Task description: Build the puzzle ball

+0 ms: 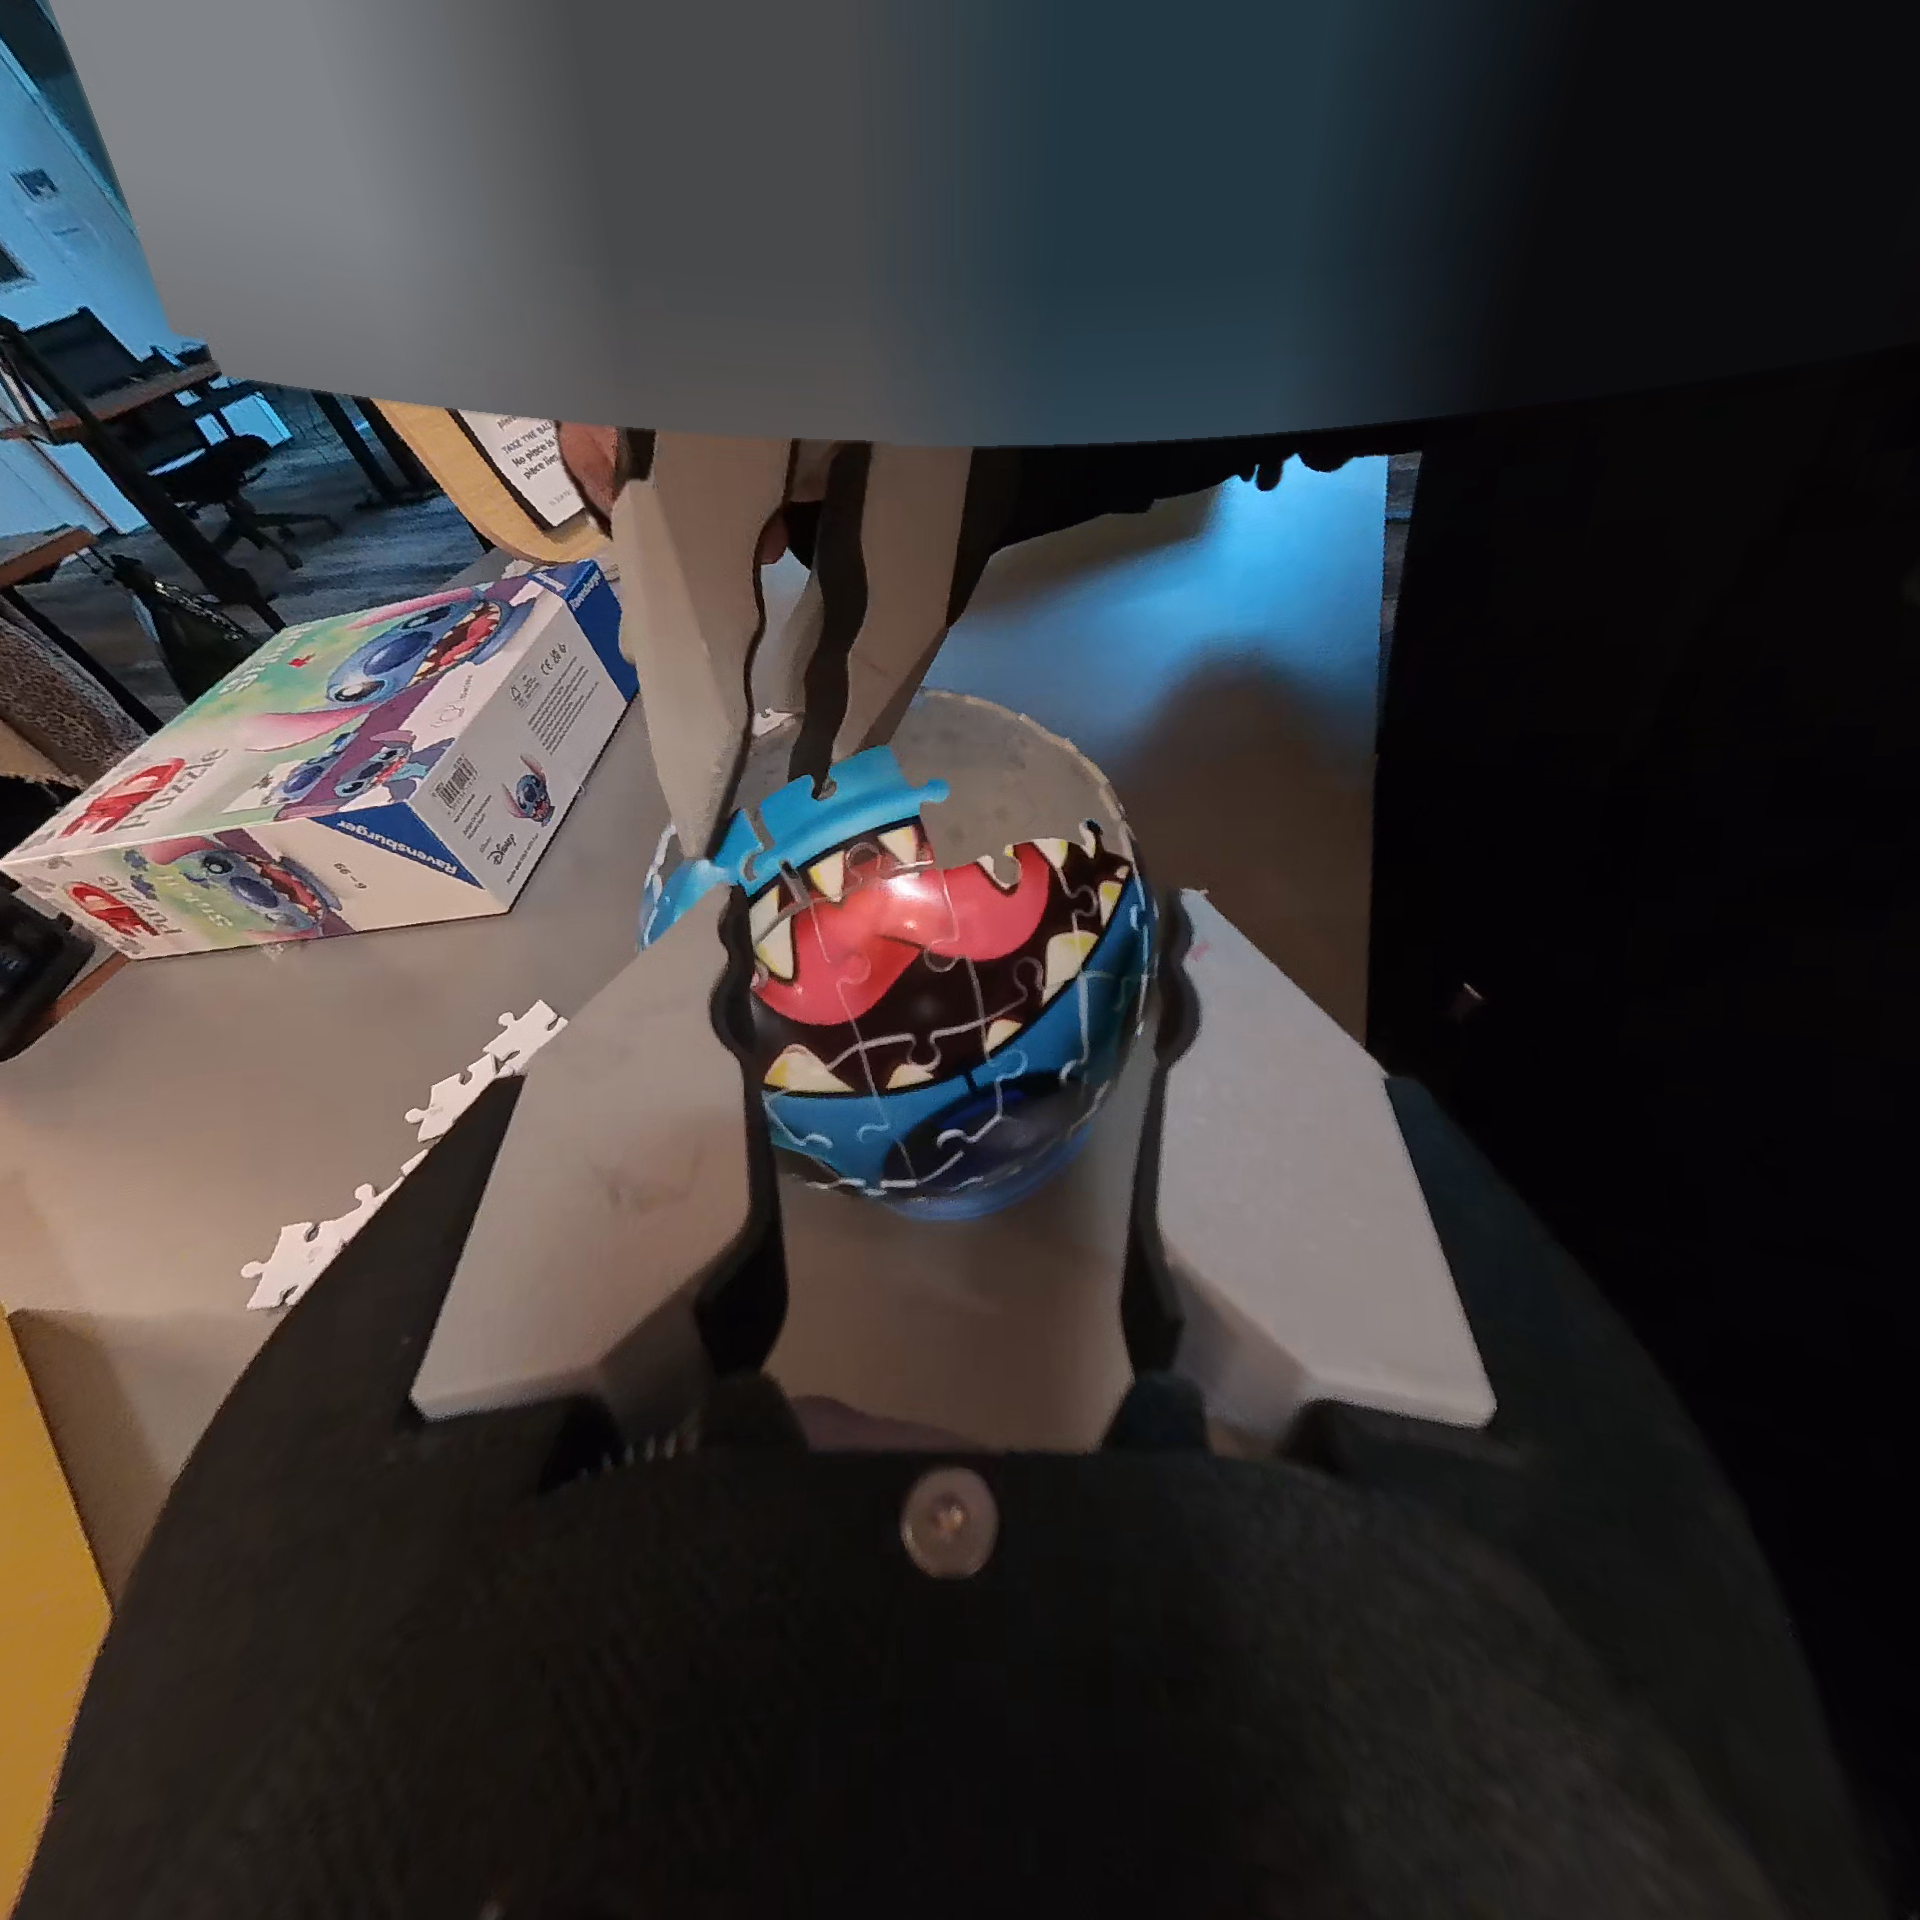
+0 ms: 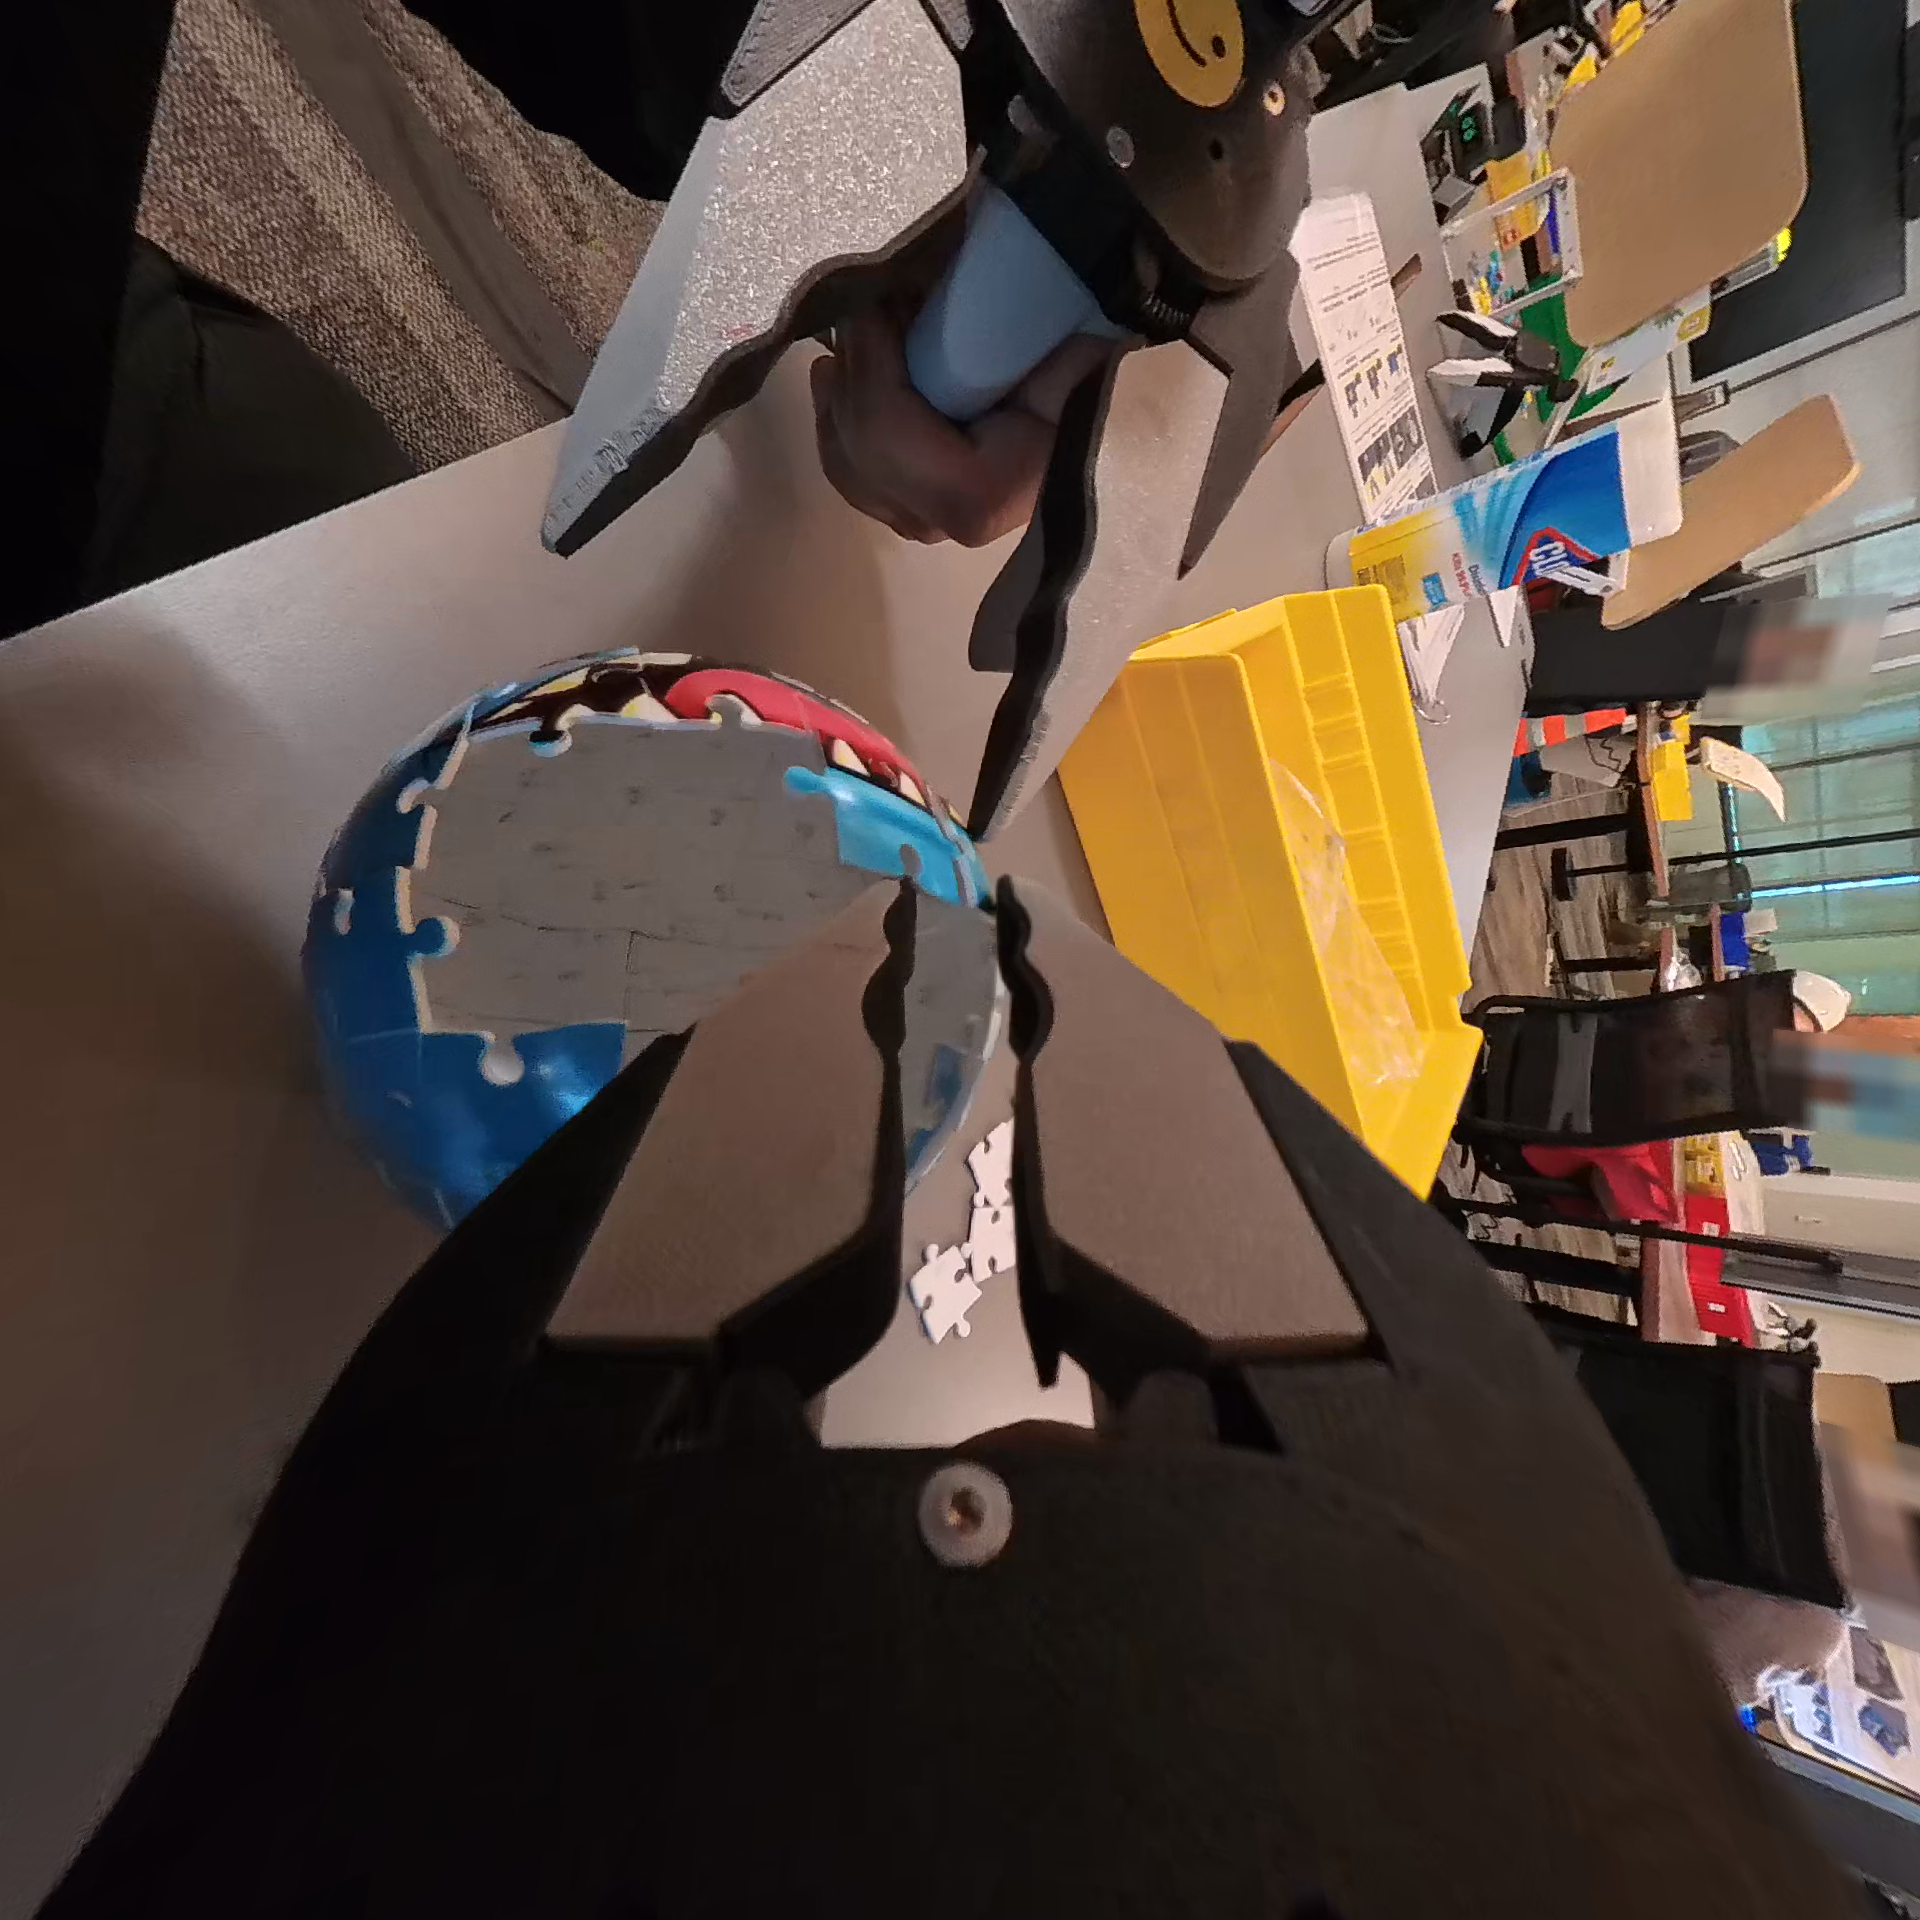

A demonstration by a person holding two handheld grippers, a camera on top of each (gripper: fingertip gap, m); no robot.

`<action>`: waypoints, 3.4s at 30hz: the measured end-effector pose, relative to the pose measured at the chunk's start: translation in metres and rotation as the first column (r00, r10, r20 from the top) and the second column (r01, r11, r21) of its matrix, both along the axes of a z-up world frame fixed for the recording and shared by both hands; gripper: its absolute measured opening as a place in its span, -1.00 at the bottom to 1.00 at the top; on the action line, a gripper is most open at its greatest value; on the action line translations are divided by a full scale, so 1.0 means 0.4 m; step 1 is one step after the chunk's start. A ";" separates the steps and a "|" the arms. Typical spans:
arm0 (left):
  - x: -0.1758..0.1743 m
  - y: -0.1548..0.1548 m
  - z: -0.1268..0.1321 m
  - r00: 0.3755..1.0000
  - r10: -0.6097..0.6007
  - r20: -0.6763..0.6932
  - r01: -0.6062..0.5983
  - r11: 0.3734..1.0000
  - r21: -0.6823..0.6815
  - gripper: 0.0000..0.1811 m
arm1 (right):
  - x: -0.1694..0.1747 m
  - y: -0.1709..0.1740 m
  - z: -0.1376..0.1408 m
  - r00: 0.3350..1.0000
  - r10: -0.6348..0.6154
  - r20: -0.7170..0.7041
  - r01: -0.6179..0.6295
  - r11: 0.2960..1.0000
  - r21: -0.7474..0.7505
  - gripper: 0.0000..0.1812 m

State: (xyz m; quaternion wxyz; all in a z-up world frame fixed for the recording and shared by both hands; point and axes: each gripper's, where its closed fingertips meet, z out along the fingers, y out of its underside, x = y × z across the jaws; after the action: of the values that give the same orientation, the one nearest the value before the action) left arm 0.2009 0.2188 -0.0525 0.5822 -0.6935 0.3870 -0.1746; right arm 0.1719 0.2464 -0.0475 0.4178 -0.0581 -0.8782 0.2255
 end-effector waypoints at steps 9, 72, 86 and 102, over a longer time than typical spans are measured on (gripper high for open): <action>-0.002 -0.005 0.000 0.999 -0.013 0.030 0.012 1.000 0.003 -0.16 | -0.010 -0.001 -0.004 1.000 0.014 -0.020 -0.012 0.996 0.086 -0.87; -0.008 -0.042 0.010 0.977 -0.104 0.188 0.098 0.994 0.040 -0.20 | -0.027 -0.030 -0.028 0.990 0.119 -0.070 -0.100 0.969 0.227 -0.97; -0.030 -0.052 0.021 0.979 -0.081 0.190 0.074 0.996 0.043 -0.19 | -0.025 -0.018 -0.025 0.990 0.108 -0.088 -0.082 0.963 0.258 -0.87; -0.060 -0.063 0.010 0.982 -0.026 0.187 0.025 1.000 0.008 -0.17 | 0.008 0.014 -0.004 0.994 0.056 -0.091 -0.030 0.964 0.265 -0.76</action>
State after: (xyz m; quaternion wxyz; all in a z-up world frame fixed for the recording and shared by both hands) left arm 0.1767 0.1938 -0.0485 0.6155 -0.6675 0.3397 -0.2453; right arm 0.1752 0.2521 -0.0493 0.4591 0.0283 -0.8800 0.1184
